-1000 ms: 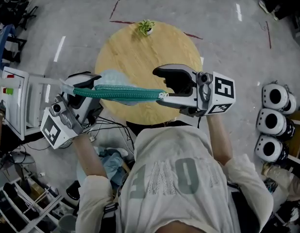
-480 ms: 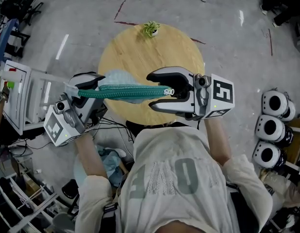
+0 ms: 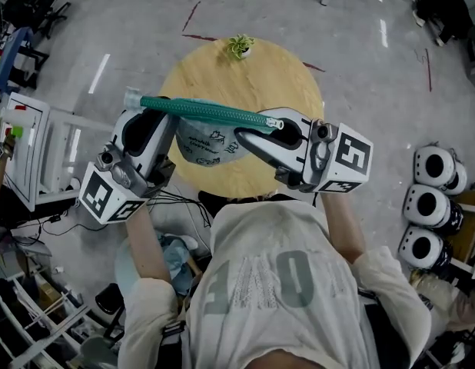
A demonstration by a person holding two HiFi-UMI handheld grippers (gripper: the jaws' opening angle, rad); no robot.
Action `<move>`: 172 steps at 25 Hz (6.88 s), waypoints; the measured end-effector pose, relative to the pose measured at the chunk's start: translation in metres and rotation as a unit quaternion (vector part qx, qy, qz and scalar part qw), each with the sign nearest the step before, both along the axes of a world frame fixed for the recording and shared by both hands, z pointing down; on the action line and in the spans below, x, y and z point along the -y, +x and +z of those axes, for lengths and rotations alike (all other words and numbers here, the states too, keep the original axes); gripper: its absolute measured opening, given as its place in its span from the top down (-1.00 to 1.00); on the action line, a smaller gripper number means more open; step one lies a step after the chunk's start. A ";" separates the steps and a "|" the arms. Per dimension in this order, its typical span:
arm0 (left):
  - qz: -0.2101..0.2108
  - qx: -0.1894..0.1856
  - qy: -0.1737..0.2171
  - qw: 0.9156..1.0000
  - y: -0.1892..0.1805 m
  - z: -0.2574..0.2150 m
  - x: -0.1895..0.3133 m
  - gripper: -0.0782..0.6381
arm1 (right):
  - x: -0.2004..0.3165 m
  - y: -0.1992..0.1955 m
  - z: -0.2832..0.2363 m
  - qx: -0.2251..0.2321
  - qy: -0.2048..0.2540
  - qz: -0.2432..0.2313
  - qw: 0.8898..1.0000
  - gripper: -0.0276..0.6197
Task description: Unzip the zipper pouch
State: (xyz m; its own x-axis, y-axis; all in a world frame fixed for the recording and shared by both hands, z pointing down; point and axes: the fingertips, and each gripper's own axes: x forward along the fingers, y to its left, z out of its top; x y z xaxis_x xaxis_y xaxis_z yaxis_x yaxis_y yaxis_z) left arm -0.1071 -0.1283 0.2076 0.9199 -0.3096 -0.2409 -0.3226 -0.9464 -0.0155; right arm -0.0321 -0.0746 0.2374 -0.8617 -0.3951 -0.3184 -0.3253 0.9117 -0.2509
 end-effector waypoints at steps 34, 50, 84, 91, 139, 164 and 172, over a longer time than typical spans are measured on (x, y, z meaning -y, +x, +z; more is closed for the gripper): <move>-0.072 0.272 0.132 0.951 0.143 0.046 -0.031 0.40 | 0.067 0.052 0.061 -0.428 0.074 0.390 0.812 0.82; -0.040 0.248 0.096 0.963 0.129 0.043 -0.025 0.70 | 0.066 0.055 0.070 -0.414 0.069 0.367 0.830 0.82; -0.083 0.269 0.087 0.956 0.115 0.055 -0.027 0.71 | 0.037 0.027 0.075 -0.422 0.091 0.299 0.851 0.81; -0.112 0.292 0.101 0.945 0.107 0.059 -0.020 0.71 | 0.024 0.019 0.073 -0.400 0.074 0.264 0.875 0.22; -0.220 0.354 0.010 0.909 0.043 0.110 0.058 0.71 | -0.002 0.055 0.037 -0.282 0.059 0.307 0.907 0.82; -0.305 0.197 -0.003 0.932 0.026 0.059 0.060 0.70 | 0.067 0.076 0.079 -0.404 0.072 0.303 0.860 0.82; -0.339 0.099 -0.014 0.935 0.011 0.039 0.051 0.70 | 0.109 0.081 0.139 -0.502 0.073 0.290 0.812 0.82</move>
